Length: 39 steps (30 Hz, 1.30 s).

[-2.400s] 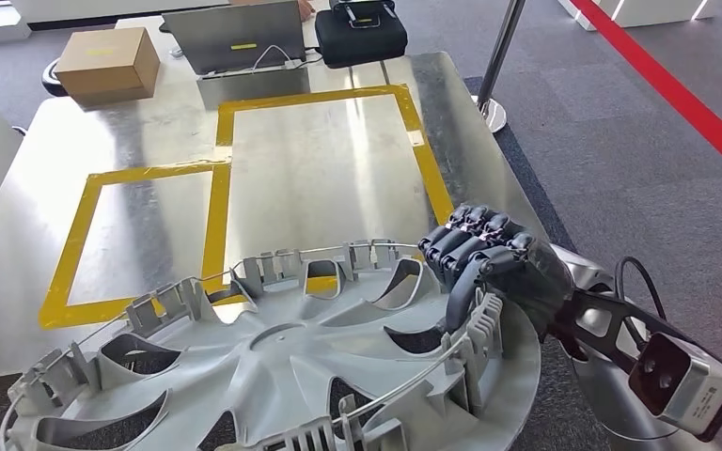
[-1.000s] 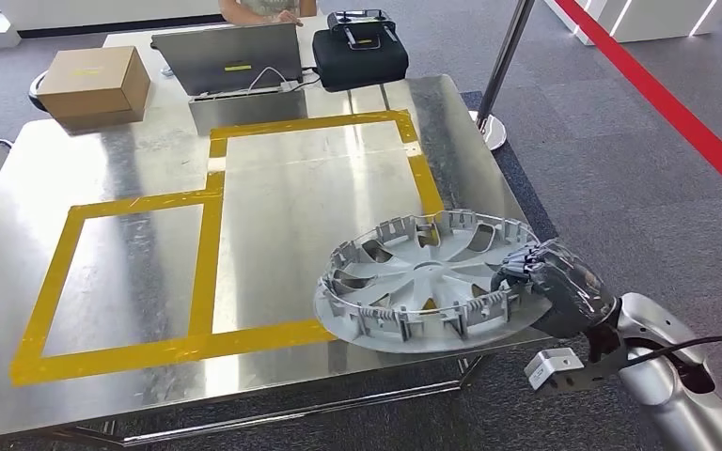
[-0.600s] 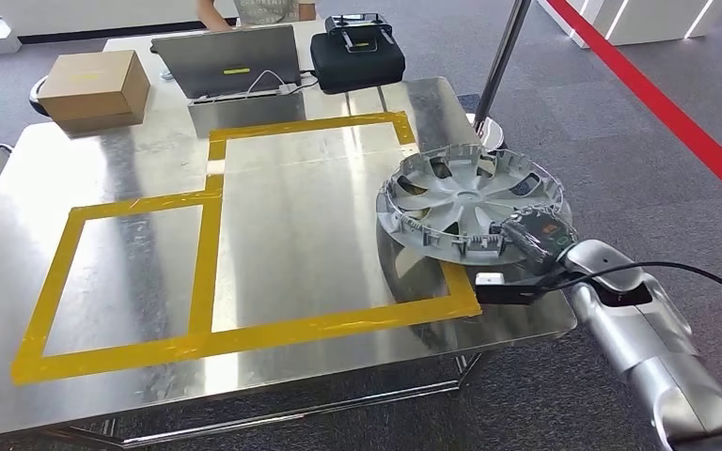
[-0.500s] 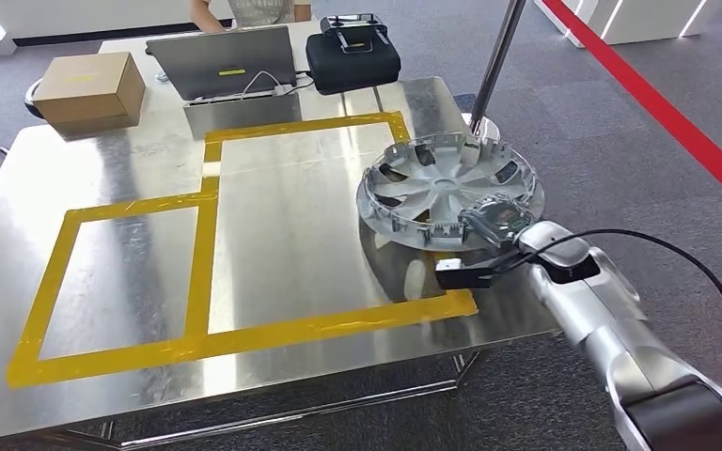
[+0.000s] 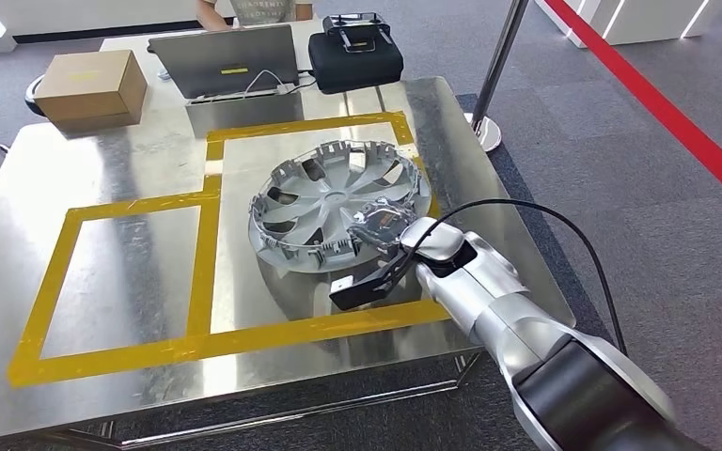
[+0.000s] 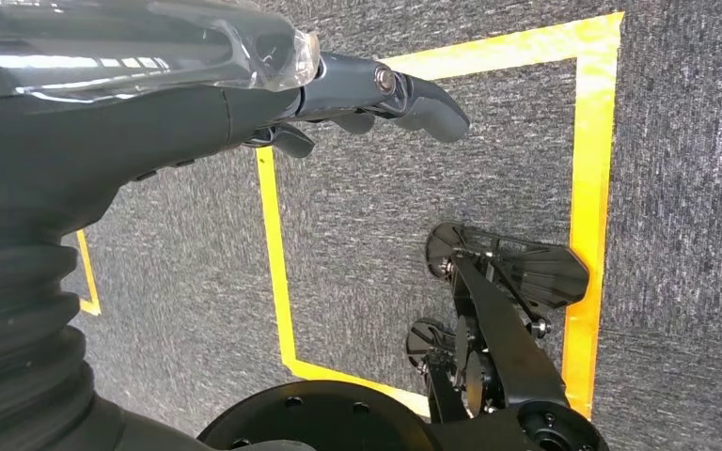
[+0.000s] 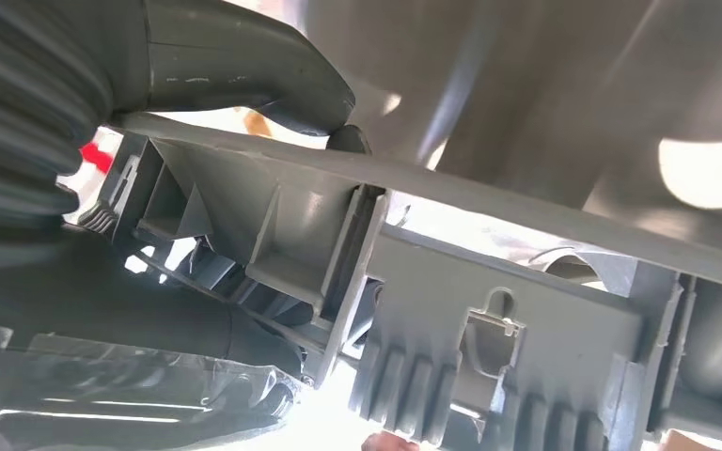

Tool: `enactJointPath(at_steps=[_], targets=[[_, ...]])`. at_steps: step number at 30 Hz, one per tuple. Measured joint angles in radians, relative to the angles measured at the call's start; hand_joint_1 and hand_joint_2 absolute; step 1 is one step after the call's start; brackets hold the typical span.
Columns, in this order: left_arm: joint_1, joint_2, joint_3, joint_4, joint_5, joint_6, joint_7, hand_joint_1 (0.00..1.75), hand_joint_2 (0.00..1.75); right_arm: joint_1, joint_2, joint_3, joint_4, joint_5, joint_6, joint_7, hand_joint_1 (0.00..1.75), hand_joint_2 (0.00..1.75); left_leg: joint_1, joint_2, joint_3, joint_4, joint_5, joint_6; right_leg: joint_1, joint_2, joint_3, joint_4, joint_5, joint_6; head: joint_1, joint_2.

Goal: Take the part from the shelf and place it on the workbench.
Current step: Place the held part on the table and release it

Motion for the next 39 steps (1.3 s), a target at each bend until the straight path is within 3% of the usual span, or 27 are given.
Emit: enactJointPath(at_steps=[4,12,16,20,24,34,39], targets=[[0.0,0.0,0.0,0.0,0.001,-0.005,-0.006,0.0,1.75,0.0,0.037,0.01,0.017,-0.016,0.001,-0.006,1.75,1.75,0.0,0.0,0.0,0.0,0.0,0.0,0.0,0.0,0.0,0.0,0.0,0.0,0.0,0.0],[0.001,0.002,0.0,0.0,-0.005,-0.031,-0.023,0.0,1.75,0.0,0.046,0.012,0.037,-0.036,-0.004,-0.018,1.75,1.75,0.0,0.0,0.0,0.0,0.0,0.0,0.0,0.0,0.0,0.0,0.0,0.0,0.0,0.0],[0.001,0.003,0.0,0.0,0.002,-0.052,-0.032,0.0,1.75,0.0,0.048,0.012,0.044,-0.038,-0.001,-0.02,0.0,0.0,0.0,0.0,0.0,0.0,0.0,0.0,0.0,0.0,0.0,0.0,0.0,0.0,0.0,0.0],[0.003,0.004,0.0,0.0,0.003,-0.064,-0.039,0.0,1.75,0.005,0.049,0.016,0.056,-0.041,0.014,-0.023,0.0,0.0,0.0,-0.001,0.0,0.0,0.0,0.0,0.0,-0.001,0.0,0.0,0.0,0.0,0.0,0.0],[0.004,0.006,0.0,0.0,0.003,-0.074,-0.048,0.0,0.0,0.007,0.049,0.019,0.065,-0.044,0.022,-0.023,0.0,0.0,0.0,-0.001,0.0,0.0,0.0,0.0,0.0,-0.001,0.0,0.0,0.0,0.0,0.0,0.0],[0.005,0.01,0.002,0.0,0.005,-0.055,-0.061,0.0,0.0,-0.014,0.048,0.021,0.071,-0.061,0.054,-0.006,0.0,0.0,0.0,-0.001,-0.001,0.0,0.0,0.0,0.0,-0.001,0.0,0.0,0.0,0.0,0.0,0.0],[0.006,0.01,0.01,0.0,0.017,-0.052,-0.071,0.0,0.0,-0.032,0.044,0.012,0.07,-0.096,0.004,0.006,0.0,0.0,0.0,-0.001,-0.001,0.0,0.0,0.0,0.0,-0.001,0.0,0.0,0.0,0.0,0.0,0.0]])
